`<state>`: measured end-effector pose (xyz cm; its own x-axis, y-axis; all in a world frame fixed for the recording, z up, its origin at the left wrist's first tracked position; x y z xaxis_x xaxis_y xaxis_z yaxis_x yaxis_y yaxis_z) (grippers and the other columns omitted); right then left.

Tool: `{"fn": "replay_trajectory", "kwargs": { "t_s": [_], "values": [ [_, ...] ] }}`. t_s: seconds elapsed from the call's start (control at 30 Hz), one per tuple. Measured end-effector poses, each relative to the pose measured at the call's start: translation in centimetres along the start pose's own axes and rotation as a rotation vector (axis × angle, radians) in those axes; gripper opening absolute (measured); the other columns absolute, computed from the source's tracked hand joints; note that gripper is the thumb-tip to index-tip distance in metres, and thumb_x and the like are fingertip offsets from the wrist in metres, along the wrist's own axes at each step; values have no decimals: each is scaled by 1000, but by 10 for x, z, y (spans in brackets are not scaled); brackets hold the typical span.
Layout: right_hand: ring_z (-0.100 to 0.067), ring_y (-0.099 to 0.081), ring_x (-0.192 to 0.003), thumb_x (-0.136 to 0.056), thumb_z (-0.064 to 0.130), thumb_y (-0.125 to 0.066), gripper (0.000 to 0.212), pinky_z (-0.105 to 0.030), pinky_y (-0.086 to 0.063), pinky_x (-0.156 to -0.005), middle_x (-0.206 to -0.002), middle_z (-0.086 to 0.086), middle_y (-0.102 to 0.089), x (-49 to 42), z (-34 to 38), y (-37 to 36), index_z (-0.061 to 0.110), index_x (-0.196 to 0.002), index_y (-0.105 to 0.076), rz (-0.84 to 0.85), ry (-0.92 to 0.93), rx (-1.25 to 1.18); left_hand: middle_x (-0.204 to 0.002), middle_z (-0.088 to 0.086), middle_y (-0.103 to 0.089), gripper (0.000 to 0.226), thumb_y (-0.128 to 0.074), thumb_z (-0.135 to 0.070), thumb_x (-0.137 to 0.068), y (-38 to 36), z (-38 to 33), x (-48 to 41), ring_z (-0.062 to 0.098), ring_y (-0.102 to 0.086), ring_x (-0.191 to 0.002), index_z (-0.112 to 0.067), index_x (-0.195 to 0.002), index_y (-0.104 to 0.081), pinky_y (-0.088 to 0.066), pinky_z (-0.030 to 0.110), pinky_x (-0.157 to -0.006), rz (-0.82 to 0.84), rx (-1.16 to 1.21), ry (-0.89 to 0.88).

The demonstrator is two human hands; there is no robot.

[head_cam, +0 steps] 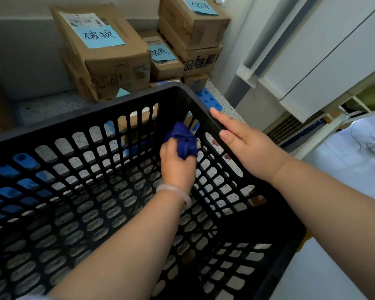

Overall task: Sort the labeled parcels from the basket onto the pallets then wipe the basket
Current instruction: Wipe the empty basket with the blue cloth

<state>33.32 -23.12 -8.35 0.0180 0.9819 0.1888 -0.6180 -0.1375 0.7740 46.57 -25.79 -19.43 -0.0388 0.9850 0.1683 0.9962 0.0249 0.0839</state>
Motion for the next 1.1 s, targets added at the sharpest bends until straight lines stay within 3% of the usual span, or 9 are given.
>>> {"fn": "replay_trajectory", "kwargs": {
  "t_s": [0.1, 0.23, 0.43, 0.53, 0.63, 0.77, 0.9, 1.0, 1.1],
  "values": [
    [-10, -55, -119, -104, 36, -41, 46, -35, -40, -110, -140, 14, -52, -1, 2, 0, 64, -139, -31, 0, 3, -19, -114, 0, -49, 19, -57, -7, -87, -7, 4, 20, 11, -50, -95, -25, -94, -56, -38, 26, -89, 106, 39, 10],
    [-7, -53, -124, -104, 35, -42, 45, -40, -45, -106, -143, 14, -49, 1, 2, -2, 62, -140, -33, -5, 6, -38, -109, 0, -52, 16, -60, -11, -85, -23, 9, 56, 6, -53, -90, -27, -86, -55, -42, 22, -83, 294, 34, -18],
    [-9, -51, -120, -105, 36, -38, 45, -21, -33, -101, -141, 11, -49, 3, 4, 0, 58, -144, -29, 3, -21, 18, -104, 4, -57, 25, -60, -15, -75, -38, 18, 107, 20, -58, -97, -36, -89, -57, -47, 36, -92, 590, 59, -65],
    [-6, -46, -124, -105, 35, -39, 45, -15, -28, -99, -144, 11, -47, 4, 4, 0, 57, -144, -30, -7, -14, 15, -105, -7, -54, 32, -65, -2, -75, -47, 10, 137, 14, -55, -105, -28, -94, -65, -41, 21, -97, 727, 44, -227],
    [-8, -46, -126, -105, 35, -39, 45, -17, -28, -102, -147, 10, -46, 3, 3, 0, 57, -143, -31, -21, -2, 29, -109, -5, -54, 36, -62, 1, -73, -45, 4, 130, 12, -55, -105, -20, -101, -68, -40, 16, -96, 645, 102, -169],
    [-7, -45, -128, -105, 35, -40, 44, -20, -28, -104, -145, 11, -47, 2, 1, 1, 57, -142, -32, -34, 18, 26, -106, -4, -56, 41, -61, 1, -74, -20, -22, 98, 5, -56, -99, -37, -90, -62, -45, 21, -94, 466, 156, -227],
    [1, -41, -124, -105, 32, -41, 45, 0, -25, -92, -145, 15, -44, 2, 0, 1, 56, -142, -33, -27, 29, -9, -97, -4, -65, 39, -59, -1, -86, 10, -23, 45, 12, -63, -92, -39, -84, -63, -54, 36, -89, 196, 333, -55],
    [0, -44, -120, -105, 34, -40, 46, 2, -27, -86, -142, 17, -45, 2, 1, 2, 58, -142, -31, -16, 23, -4, -117, 9, -58, 37, -57, -11, -81, 31, -1, -6, 21, -59, -104, -47, -91, -56, -48, 47, -98, -107, 173, 7],
    [0, -45, -120, -104, 35, -40, 46, 2, -26, -85, -143, 18, -44, 1, 1, 2, 58, -143, -30, -3, 19, -13, -126, 7, -49, 33, -57, -6, -84, 14, 17, -28, 22, -52, -108, -28, -108, -58, -42, 32, -97, -52, 17, 24]
  ]
}}
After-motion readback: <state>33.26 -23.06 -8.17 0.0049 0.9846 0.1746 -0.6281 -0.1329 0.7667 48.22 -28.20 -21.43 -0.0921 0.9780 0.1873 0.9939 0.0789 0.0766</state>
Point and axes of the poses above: each hand's wrist, its own x-axis away from the middle knuckle, its own y-axis out of the back of the hand, z = x × y, the point moved 6 cm from there along -x, towards the middle knuckle
